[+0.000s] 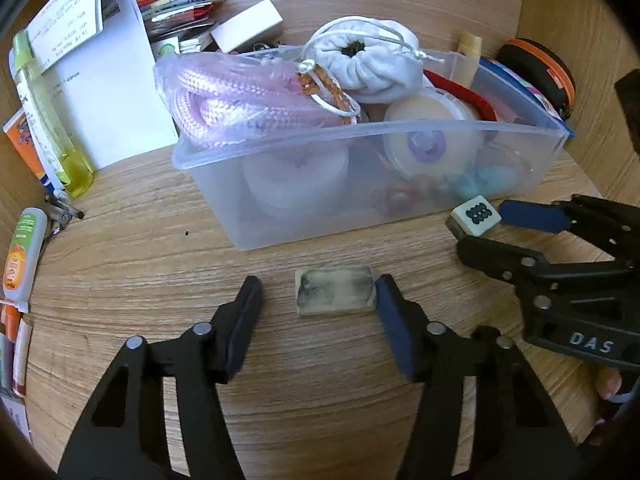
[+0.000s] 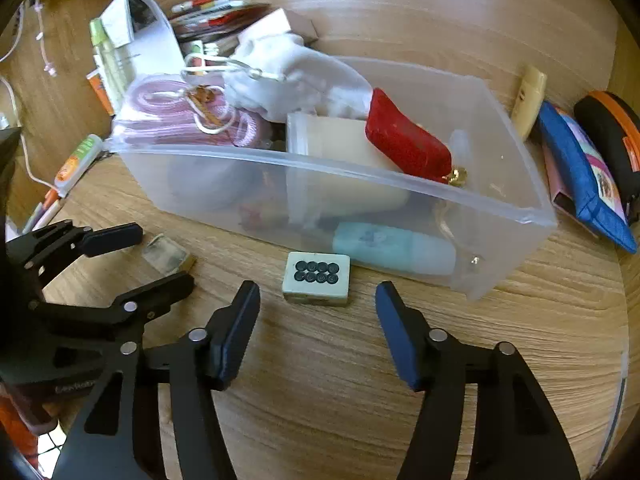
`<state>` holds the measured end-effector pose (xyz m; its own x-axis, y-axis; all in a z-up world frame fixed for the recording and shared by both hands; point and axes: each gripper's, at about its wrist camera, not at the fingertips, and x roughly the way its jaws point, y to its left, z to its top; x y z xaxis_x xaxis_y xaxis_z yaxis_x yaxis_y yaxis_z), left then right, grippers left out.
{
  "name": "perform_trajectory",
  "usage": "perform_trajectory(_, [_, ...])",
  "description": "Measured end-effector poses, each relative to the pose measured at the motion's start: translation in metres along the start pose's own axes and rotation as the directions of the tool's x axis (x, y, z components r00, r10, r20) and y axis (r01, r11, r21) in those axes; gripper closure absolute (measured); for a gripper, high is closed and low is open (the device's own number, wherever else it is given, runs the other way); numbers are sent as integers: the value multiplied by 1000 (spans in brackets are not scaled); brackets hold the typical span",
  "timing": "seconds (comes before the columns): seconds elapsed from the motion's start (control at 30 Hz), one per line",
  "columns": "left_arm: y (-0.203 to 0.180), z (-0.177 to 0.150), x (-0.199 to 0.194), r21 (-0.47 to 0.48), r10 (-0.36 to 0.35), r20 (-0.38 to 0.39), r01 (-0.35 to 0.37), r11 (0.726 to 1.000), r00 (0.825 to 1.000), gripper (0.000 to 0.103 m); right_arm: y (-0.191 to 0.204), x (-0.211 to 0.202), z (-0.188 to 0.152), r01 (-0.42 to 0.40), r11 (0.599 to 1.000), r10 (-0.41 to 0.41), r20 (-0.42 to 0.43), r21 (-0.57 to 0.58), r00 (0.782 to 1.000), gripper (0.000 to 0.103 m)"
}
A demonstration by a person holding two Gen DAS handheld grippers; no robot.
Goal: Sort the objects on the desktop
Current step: 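Grasp the beige block with the left tool while the right tool grasps the dotted white tile, then lift and carry the beige block and dotted tile over the clear bin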
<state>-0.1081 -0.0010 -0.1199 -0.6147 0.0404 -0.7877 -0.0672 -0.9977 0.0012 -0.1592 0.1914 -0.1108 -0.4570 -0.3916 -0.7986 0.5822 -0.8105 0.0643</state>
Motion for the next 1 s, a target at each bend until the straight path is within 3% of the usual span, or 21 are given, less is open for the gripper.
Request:
perform_trajectory(0.2, [1,1,0,-13,-18,9,18,1000,1000,64,0,4,2,7,1000,-7,2,8,1000,58])
perform_trajectory(0.33, [0,1,-1,-13,-12,10,12,1000,1000,64,4,3,0,20,1000,-20,12,-22,1000,71])
perform_trajectory(0.7, [7,-9,-18,-66,-12,75,17,998,997,64,12,-15,-5,-6,997,10,54,-76,999,72])
perform_trajectory(1.0, [7,-5,-27,-107,-27,109,39,993,994,64,3,-41,-14,-80,996,83,105,-25,991,72])
